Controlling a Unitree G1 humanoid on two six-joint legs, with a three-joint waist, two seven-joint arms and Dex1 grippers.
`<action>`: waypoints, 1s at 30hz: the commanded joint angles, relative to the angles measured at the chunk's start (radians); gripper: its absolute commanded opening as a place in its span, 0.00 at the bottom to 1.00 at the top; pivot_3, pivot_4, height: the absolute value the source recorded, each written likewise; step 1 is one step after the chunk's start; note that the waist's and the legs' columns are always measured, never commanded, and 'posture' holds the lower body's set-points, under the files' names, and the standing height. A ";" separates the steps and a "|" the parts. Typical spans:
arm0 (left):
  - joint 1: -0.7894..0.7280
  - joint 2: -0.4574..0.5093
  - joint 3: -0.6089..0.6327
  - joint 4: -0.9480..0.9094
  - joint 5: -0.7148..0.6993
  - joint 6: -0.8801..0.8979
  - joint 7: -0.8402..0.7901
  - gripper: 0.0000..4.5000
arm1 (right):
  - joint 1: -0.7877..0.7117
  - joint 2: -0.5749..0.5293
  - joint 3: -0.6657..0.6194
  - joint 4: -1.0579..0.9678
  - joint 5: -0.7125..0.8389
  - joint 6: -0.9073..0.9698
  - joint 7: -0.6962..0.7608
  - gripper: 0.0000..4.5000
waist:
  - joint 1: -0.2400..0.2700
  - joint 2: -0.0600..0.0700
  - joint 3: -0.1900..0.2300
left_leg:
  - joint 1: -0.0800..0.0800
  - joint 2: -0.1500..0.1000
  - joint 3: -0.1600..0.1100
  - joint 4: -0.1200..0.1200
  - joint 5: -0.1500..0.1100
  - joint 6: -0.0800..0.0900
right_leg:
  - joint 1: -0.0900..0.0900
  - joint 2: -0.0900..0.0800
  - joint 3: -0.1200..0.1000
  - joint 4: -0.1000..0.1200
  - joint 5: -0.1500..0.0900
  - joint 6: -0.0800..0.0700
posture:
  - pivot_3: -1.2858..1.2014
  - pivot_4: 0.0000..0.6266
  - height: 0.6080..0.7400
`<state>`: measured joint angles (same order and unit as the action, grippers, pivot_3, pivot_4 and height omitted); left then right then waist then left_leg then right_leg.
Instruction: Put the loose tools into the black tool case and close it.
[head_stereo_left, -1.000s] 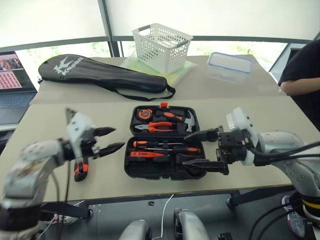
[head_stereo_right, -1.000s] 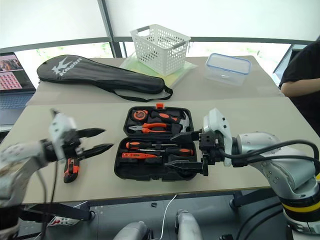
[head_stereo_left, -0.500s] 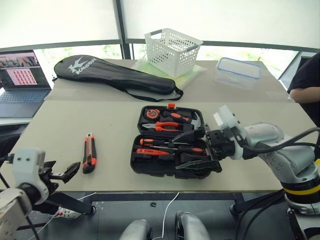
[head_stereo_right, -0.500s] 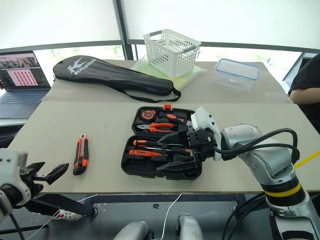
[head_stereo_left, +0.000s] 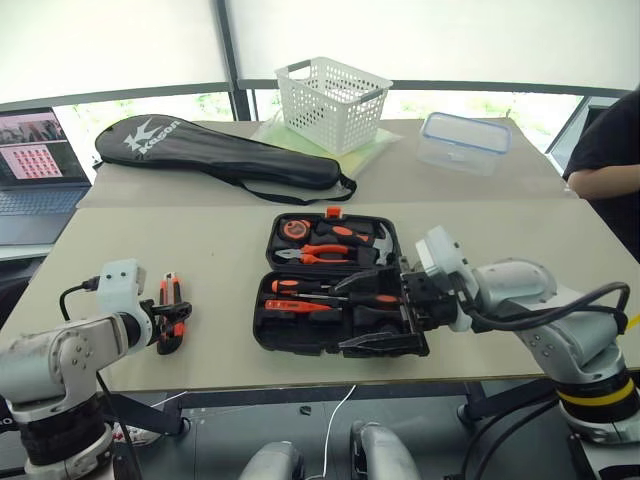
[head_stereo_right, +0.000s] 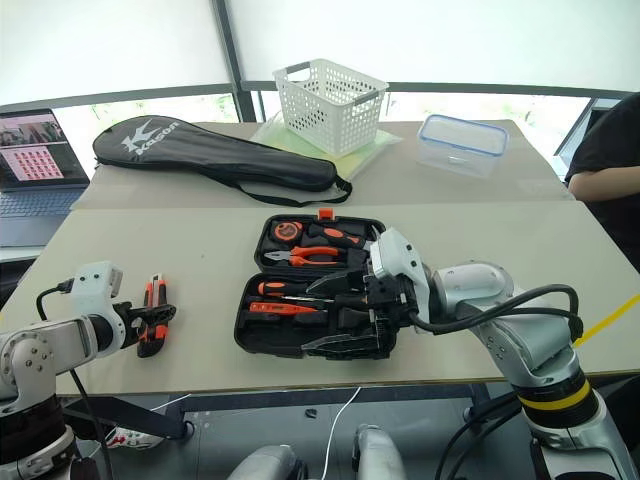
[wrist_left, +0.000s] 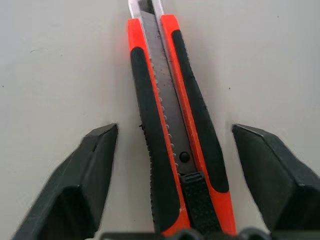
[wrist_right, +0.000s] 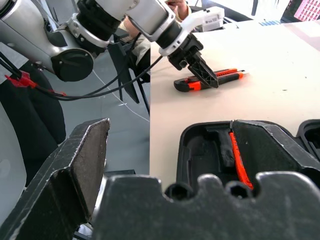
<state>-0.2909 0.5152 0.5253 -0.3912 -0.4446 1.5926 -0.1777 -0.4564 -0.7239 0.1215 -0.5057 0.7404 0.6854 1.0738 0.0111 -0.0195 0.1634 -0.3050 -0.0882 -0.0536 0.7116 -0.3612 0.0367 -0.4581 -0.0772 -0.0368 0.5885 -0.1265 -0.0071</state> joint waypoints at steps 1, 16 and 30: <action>0.038 0.013 -0.030 0.036 -0.010 0.022 -0.005 0.52 | 0.006 -0.004 -0.045 -0.034 0.024 0.000 -0.017 1.00 | -0.001 0.000 0.000 | 0.000 0.000 0.000 0.000 0.000 0.000 | 0.000 0.000 0.000 0.000 0.000 0.000 | 0.52 0.24 1.00; -0.170 0.480 -0.449 0.024 -0.074 -0.833 -1.006 0.36 | 0.106 -0.184 -0.149 -0.067 0.080 0.062 0.035 1.00 | 0.002 -0.003 0.002 | -0.012 -0.001 -0.001 0.003 0.000 0.000 | -0.007 -0.001 -0.004 -0.003 0.000 -0.003 | 0.52 0.24 1.00; -0.530 0.274 -1.046 0.381 0.276 -1.209 -1.367 0.36 | 0.378 -0.209 -0.350 -0.224 0.109 0.083 -0.119 1.00 | 0.000 -0.001 0.003 | -0.016 0.004 0.000 0.003 0.004 0.012 | -0.008 -0.002 -0.001 -0.010 0.003 -0.006 | 0.52 0.24 1.00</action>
<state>-0.7887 0.8052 -0.5107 -0.0437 -0.2120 0.4199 -1.5465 -0.0880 -0.9354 -0.1820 -0.6845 0.8183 0.7672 0.9786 0.0113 -0.0205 0.1660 -0.3214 -0.0837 -0.0536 0.7152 -0.3578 0.0494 -0.4657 -0.0783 -0.0373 0.5785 -0.1239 -0.0124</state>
